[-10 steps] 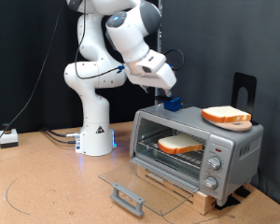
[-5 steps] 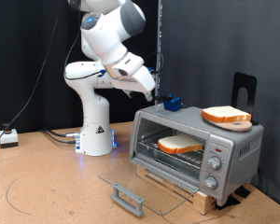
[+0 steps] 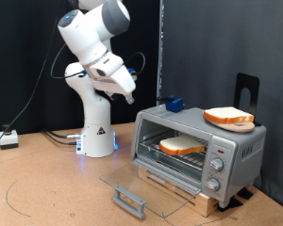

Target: Make a piece of toast with the oven

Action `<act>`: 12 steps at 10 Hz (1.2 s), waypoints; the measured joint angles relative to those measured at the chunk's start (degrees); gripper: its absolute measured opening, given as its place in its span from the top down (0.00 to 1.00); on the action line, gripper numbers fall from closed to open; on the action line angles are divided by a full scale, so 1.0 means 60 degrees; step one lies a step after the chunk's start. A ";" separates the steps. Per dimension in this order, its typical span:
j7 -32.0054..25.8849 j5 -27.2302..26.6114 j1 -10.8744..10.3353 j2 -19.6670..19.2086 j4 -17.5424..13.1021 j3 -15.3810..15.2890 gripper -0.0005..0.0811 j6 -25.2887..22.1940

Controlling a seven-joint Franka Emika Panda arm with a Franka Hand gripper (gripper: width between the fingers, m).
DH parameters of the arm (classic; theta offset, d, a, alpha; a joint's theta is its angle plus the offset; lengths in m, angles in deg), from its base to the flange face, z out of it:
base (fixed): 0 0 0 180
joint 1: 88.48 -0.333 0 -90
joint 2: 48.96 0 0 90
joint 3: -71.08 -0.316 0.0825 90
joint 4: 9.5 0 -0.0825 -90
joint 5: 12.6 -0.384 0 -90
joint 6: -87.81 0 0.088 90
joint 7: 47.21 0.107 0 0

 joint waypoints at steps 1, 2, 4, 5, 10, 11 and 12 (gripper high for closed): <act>0.0014 -0.0023 -0.0003 0.0007 0.0021 -0.0014 0.00 -0.0002; 0.0446 -0.0165 -0.0003 0.0013 0.0022 -0.0016 0.00 -0.0195; 0.2627 -0.0798 0.0019 -0.0015 -0.0213 0.0004 0.00 -0.1235; 0.3772 -0.1009 0.0073 -0.0099 -0.0444 0.0013 0.00 -0.1610; 0.6470 -0.1835 0.0381 -0.0789 -0.0921 0.0134 0.00 -0.2074; 0.7561 -0.1757 0.0420 -0.0937 -0.1131 0.0140 0.00 -0.2587; 0.8596 -0.1756 0.0500 -0.1250 -0.1441 0.0184 0.00 -0.3058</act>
